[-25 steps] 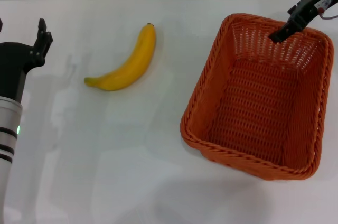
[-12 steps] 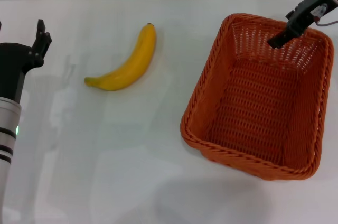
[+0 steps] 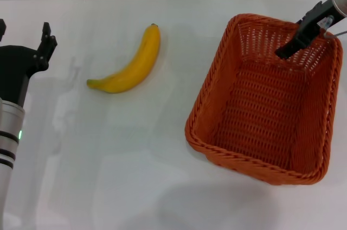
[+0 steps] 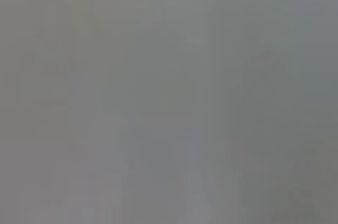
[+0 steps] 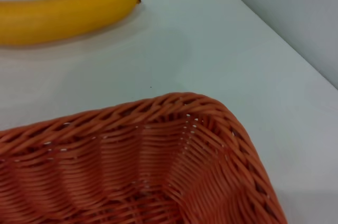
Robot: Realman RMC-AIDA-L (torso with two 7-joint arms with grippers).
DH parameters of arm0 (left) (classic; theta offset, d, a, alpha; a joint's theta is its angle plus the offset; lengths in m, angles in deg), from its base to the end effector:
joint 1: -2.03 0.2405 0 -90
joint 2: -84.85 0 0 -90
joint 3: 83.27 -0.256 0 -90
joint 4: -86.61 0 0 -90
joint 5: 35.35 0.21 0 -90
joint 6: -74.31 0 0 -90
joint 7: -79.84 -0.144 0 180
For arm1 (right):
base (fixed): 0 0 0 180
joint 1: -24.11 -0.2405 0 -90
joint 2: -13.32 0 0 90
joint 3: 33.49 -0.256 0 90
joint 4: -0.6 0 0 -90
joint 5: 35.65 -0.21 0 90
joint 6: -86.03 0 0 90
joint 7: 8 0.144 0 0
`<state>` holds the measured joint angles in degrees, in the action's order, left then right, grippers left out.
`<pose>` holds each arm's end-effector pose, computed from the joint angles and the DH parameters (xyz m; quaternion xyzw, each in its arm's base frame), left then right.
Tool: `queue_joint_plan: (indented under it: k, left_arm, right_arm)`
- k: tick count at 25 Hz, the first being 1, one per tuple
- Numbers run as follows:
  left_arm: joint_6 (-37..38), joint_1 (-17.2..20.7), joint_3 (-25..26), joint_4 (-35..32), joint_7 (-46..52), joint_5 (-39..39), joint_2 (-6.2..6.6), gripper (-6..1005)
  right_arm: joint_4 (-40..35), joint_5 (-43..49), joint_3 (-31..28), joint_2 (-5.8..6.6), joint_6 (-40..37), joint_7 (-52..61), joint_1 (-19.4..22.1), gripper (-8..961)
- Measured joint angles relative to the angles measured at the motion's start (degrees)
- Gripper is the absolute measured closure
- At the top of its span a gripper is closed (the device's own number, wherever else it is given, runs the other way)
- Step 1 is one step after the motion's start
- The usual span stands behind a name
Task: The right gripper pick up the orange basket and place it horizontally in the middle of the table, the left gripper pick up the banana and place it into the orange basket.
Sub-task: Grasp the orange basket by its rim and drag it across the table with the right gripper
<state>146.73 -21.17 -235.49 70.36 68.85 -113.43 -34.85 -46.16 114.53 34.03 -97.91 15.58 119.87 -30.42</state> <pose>-0.3165 0.3147 -0.0240 -0.6636 -0.1849 -0.2635 0.6753 0.1742 0.4600 0.0329 -0.9283 0.2141 -0.1689 0.2529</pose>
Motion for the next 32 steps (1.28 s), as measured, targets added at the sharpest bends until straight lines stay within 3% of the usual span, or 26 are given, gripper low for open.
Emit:
queue_joint_plan:
  k: [16, 21, 27, 32]
  left_arm:
    - [0.0, 0.1, 0.0, 0.0, 0.0, 0.2, -0.01, 133]
    - [0.0, 0.0, 0.0, 0.0, 0.0, 0.2, 0.00, 133]
    - [-0.5, -0.2, 0.0, 0.0, 0.0, 0.2, 0.07, 132]
    - [-0.6, -0.4, 0.0, 0.0, 0.0, 0.2, 0.09, 132]
  right_arm:
    - [-1.6, 1.1, 1.5, -1.33, 4.4, -0.5, 3.1, 154]
    - [-2.2, 1.1, 1.3, -1.36, 3.8, 0.0, 3.5, 359]
    - [-2.2, 1.1, 0.9, -1.03, 2.9, 1.2, 3.0, 526]
    - [-2.3, 0.8, -0.4, -0.72, 0.8, 1.3, 2.9, 575]
